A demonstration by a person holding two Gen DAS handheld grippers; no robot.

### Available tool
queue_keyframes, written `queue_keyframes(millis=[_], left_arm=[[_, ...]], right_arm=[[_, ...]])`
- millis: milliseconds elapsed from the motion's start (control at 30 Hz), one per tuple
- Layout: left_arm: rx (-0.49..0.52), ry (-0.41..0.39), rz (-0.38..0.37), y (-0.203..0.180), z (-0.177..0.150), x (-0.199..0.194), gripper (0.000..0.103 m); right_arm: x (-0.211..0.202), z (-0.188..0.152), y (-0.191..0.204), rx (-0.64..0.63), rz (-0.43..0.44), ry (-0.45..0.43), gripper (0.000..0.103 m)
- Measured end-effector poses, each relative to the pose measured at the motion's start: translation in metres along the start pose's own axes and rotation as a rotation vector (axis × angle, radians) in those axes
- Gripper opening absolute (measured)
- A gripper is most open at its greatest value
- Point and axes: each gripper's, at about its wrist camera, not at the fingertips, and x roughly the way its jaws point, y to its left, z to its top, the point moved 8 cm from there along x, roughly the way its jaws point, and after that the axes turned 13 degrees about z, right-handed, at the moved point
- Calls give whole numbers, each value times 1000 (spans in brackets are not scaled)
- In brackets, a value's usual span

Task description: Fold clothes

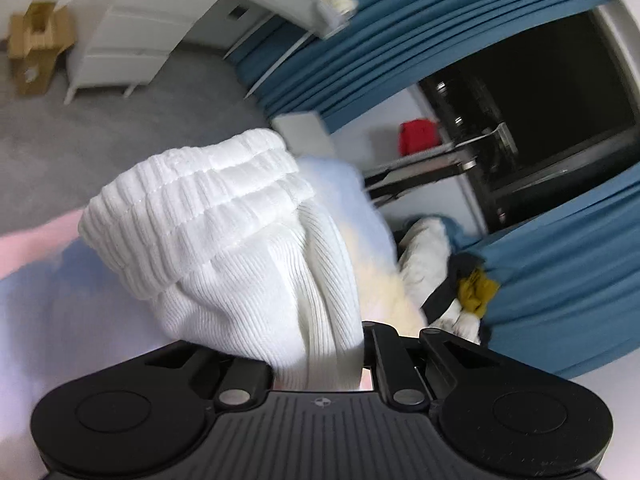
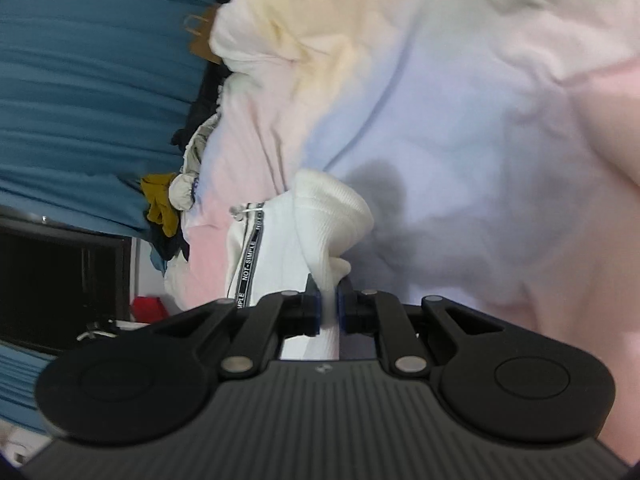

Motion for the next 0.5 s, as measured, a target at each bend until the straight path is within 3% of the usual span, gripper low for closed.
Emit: queue_keyframes(millis=[100, 200, 333, 433, 500], left_arm=[[0, 52, 46, 36, -14, 8, 14], [21, 68, 27, 58, -27, 14, 18], [99, 60, 19, 75, -44, 9, 40], [167, 36, 37, 84, -57, -5, 48], [218, 3, 51, 87, -67, -19, 54]], right_arm=[[0, -3, -4, -2, 12, 17, 12], [-1, -6, -2, -5, 15, 29, 14], [-8, -5, 0, 10, 11, 31, 20], [-15, -2, -10, 35, -18, 26, 54], [-14, -1, -17, 56, -27, 38, 63]])
